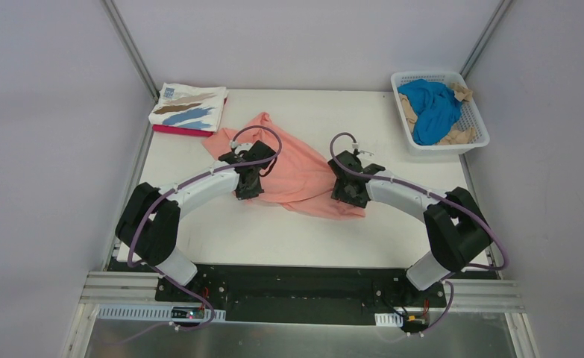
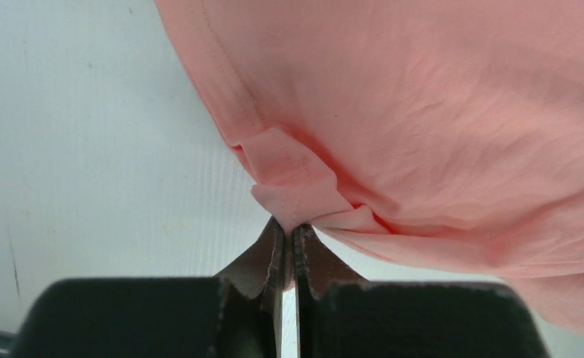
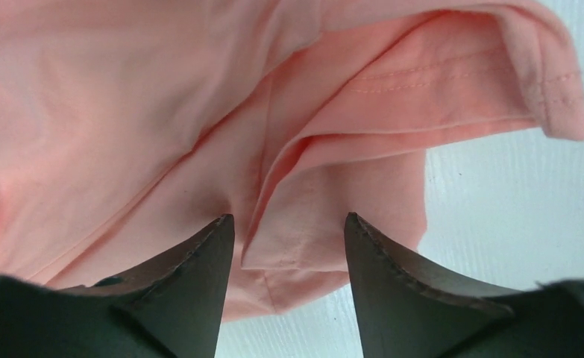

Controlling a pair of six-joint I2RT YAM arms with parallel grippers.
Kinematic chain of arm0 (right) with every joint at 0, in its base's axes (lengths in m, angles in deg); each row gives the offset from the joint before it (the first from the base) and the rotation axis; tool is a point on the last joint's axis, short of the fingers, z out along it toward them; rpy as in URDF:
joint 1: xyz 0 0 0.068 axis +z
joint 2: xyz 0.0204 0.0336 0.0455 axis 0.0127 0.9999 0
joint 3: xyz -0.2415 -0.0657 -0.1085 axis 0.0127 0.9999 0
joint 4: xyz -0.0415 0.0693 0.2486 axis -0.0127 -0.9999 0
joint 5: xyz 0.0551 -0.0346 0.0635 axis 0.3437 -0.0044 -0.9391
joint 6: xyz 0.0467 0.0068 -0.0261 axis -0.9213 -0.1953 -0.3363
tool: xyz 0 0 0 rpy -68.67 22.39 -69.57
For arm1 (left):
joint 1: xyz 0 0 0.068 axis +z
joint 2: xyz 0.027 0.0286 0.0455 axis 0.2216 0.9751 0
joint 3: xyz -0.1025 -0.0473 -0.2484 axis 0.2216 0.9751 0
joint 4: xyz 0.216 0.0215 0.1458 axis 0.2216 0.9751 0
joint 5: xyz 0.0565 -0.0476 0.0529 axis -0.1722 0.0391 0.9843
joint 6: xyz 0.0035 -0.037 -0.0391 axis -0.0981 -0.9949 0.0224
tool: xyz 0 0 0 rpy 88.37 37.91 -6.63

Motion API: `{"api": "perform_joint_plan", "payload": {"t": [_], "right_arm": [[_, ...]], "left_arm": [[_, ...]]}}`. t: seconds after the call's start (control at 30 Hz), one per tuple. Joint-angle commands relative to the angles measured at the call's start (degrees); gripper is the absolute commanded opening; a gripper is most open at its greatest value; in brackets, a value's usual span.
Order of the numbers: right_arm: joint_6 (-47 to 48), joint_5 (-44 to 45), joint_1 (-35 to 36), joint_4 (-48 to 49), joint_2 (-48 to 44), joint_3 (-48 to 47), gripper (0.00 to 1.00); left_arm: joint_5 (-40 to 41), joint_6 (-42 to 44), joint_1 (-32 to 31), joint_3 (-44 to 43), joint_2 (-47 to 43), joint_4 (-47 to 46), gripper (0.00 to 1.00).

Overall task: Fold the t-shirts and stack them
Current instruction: Flatten out the tshirt

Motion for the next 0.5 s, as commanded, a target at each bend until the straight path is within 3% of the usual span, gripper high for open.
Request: {"api": "perform_joint_plan", "payload": {"t": [0.0,0.33,0.47], "right_arm": [[-1.8,3.4,0.2,-2.8,-0.7,0.2,0.58],[-2.1,4.1,-0.3,-2.9,-0.7,1.6,0.44],[-2.4,5.0,-0.4,-2.9,-1.6,2.0,0.29]], "left_arm": [[0.4,0.8,0.8,-1.7,0.7,0.3,0.0],[0.5,0.9,1.3,-1.6,0.5,0.3,0.0],[0.8,0.9,1.4,-1.4,0.2,0.3,0.0]]}}
